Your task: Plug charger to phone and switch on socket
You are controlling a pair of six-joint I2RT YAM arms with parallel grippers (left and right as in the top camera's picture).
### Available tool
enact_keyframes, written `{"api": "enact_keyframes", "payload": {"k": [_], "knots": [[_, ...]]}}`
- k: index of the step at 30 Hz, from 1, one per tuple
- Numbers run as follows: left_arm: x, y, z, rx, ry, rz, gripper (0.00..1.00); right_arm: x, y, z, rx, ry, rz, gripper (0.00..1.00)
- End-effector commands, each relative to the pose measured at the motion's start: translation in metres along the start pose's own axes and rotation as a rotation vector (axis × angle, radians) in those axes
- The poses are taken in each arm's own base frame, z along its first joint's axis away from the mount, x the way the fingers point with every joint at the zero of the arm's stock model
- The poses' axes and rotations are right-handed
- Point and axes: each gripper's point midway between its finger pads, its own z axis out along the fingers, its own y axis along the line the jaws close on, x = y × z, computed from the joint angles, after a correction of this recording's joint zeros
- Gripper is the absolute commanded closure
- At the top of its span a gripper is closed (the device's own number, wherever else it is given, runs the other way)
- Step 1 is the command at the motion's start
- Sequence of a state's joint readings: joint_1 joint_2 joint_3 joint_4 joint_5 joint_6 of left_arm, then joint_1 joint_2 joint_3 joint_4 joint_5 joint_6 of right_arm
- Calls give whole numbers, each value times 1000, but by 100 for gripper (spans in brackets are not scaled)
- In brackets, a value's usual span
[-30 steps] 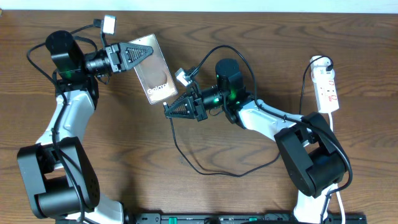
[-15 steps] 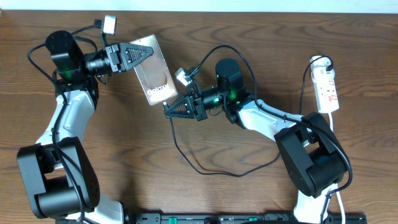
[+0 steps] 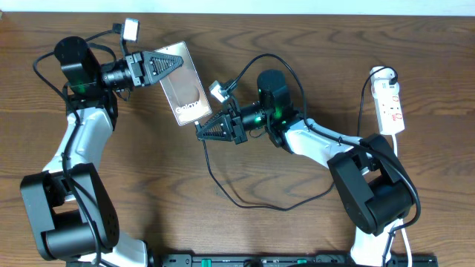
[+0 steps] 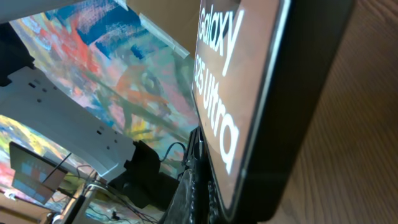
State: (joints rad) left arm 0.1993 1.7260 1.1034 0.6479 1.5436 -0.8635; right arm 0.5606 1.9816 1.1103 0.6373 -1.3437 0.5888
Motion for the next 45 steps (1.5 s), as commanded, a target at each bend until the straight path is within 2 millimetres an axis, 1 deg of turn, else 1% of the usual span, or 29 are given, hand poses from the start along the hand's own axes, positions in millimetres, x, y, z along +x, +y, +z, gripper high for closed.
{"api": "enact_keyframes", "payload": {"k": [1,20,27,45], "knots": [[4,-8,1,20,25,27,93,-1,0,2,5,-2,13,99],[5,-9,1,20,25,32,93,-1,-1,0,7,-5,15,99],[5,-9,1,20,25,35,93,-4,-4,-7,16,-17,22,99],[6,-9,4,24,30,34,93,-4,-3,-6,15,-16,21,99]]}}
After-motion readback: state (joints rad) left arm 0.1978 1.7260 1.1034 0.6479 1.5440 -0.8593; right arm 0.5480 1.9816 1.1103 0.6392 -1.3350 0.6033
